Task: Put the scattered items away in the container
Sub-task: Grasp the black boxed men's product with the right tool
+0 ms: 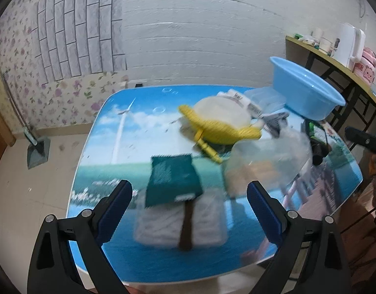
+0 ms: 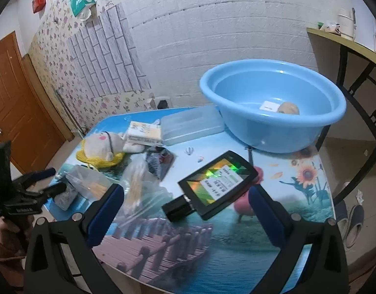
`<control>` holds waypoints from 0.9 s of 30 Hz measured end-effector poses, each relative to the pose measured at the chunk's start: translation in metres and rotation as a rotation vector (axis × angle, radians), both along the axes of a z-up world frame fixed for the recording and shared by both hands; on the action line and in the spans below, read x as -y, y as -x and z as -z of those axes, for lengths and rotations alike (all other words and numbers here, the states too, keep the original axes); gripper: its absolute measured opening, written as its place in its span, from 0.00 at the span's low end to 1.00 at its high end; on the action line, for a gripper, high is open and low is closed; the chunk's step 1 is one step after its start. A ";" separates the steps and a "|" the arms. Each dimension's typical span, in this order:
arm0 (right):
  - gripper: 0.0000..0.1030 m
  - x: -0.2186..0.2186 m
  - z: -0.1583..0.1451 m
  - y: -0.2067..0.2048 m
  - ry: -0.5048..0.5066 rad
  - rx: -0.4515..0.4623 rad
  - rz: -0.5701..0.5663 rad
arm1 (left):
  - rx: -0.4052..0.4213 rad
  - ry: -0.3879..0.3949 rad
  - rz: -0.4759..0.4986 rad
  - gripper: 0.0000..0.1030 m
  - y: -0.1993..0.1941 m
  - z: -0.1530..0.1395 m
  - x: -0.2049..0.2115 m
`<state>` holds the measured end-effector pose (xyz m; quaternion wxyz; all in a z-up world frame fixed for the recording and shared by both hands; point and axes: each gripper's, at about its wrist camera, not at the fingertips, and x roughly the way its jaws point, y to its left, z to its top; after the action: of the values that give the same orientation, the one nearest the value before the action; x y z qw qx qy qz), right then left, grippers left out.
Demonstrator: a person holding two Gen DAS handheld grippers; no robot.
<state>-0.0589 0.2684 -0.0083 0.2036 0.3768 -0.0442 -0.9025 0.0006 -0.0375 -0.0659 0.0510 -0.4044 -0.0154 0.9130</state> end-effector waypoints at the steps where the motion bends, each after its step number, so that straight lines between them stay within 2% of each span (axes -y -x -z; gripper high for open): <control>1: 1.00 0.002 -0.001 -0.001 0.002 -0.004 -0.009 | 0.004 0.005 -0.001 0.92 -0.002 0.002 0.002; 6: 1.00 0.016 -0.004 -0.009 -0.034 -0.016 -0.035 | 0.009 0.000 0.000 0.92 -0.009 0.007 0.008; 9: 0.93 0.021 -0.002 -0.009 -0.038 0.006 -0.042 | 0.012 -0.002 0.012 0.92 -0.011 0.009 0.008; 19: 0.93 0.016 0.018 -0.001 -0.058 0.083 0.005 | 0.055 0.020 -0.014 0.95 -0.012 0.027 0.004; 27: 0.93 0.017 0.032 0.003 -0.114 0.116 0.053 | 0.063 0.032 -0.016 0.96 -0.006 0.035 0.001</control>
<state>-0.0621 0.2518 -0.0403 0.1550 0.4381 -0.0144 -0.8853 0.0062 -0.0383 -0.1005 0.0369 -0.4337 -0.0054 0.9003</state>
